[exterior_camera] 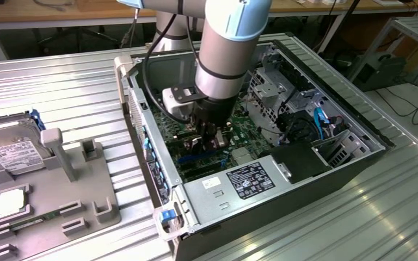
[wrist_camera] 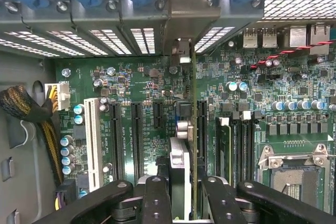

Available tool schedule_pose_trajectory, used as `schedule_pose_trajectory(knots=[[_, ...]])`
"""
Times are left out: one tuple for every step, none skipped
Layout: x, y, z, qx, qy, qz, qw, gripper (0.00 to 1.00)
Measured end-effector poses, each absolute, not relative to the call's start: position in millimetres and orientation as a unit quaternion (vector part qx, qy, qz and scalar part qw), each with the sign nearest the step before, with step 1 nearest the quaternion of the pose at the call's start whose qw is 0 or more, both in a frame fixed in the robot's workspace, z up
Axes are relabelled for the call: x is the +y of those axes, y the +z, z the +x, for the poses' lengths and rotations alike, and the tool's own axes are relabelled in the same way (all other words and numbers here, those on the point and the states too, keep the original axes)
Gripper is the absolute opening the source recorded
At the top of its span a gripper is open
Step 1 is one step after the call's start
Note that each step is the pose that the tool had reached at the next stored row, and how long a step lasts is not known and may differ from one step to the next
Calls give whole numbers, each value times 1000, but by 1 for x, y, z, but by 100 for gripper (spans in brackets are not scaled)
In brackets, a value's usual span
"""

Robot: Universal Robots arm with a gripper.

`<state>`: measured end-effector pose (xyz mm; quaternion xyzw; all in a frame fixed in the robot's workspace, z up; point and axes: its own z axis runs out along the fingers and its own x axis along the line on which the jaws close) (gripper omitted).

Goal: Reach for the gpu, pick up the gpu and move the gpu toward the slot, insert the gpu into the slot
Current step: 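Insert the gpu into the slot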

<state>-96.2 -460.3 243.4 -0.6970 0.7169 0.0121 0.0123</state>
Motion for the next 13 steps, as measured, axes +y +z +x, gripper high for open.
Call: schedule_pose_trajectory(knots=[[-460, 243, -96, 717, 12, -697, 12, 28], [-460, 242, -96, 717, 12, -697, 12, 28], [-460, 242, -96, 717, 12, -697, 12, 28], [-460, 241, -96, 717, 12, -697, 12, 28], [-460, 241, -96, 717, 12, -697, 12, 28], [-460, 240, -96, 717, 12, -697, 12, 28], [-460, 240, -96, 717, 12, -697, 12, 28], [-460, 240, -96, 717, 12, -697, 12, 28], [-460, 240, -96, 717, 12, -697, 12, 28], [-460, 239, -96, 717, 12, -697, 12, 28], [-460, 239, -96, 717, 12, -697, 12, 28], [-460, 239, -96, 717, 12, -697, 12, 28], [-460, 239, -96, 717, 12, -697, 12, 28]])
